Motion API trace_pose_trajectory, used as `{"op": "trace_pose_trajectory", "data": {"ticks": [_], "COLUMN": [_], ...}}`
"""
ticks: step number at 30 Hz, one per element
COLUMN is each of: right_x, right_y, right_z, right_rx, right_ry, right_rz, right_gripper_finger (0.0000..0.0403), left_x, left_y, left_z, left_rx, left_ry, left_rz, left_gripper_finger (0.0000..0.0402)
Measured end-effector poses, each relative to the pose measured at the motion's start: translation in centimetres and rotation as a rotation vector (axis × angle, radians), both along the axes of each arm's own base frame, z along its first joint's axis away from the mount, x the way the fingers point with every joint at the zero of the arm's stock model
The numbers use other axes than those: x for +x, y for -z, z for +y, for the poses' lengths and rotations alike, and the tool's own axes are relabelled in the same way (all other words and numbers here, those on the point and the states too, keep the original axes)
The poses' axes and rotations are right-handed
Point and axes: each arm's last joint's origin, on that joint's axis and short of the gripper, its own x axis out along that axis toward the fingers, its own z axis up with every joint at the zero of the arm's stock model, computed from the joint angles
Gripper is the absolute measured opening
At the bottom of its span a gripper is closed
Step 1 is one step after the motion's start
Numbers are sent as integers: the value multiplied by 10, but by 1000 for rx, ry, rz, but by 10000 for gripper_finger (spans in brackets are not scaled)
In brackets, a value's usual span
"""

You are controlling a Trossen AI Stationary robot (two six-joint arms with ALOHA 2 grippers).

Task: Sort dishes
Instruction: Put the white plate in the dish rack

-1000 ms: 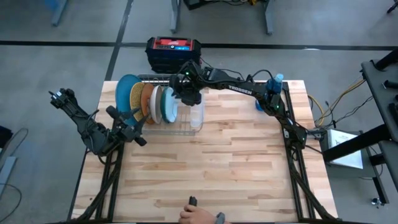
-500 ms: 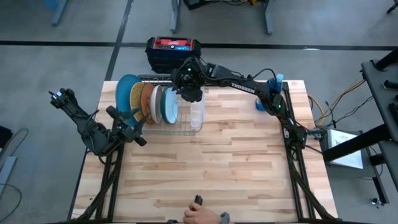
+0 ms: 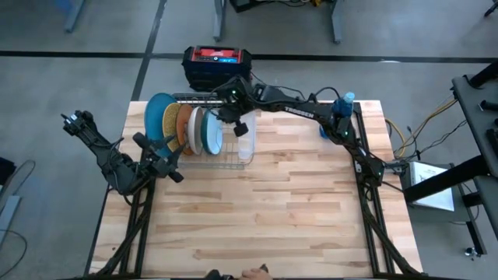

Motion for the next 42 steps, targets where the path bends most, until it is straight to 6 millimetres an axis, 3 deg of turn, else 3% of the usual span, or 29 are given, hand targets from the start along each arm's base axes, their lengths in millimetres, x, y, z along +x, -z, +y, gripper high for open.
{"op": "trace_pose_trajectory", "data": {"ticks": [8, 19, 26, 32, 37, 42], "right_x": [17, 29, 34, 34, 29, 19], "right_y": [16, 7, 17, 30, 28, 37], "right_z": [-2, 16, 20, 20, 20, 21], "right_rx": [205, 295, 340, 347, 337, 317], "right_ry": [167, 176, 210, 247, 270, 309], "right_rz": [-89, -194, -215, -199, -149, -9], "right_gripper_finger": [1, 0, 0, 0, 0, 0], "left_x": [1, 1, 1, 1, 2, 2], "left_y": [1, 3, 3, 3, 3, 3], "left_z": [0, -1, -1, -1, -1, -1], "left_rx": [-4, 14, 14, 12, 12, 12], "left_ry": [0, 0, 0, 0, 0, -1], "left_rz": [-4, 15, 15, 14, 13, 14], "left_gripper_finger": [182, 182, 182, 182, 182, 182]}}
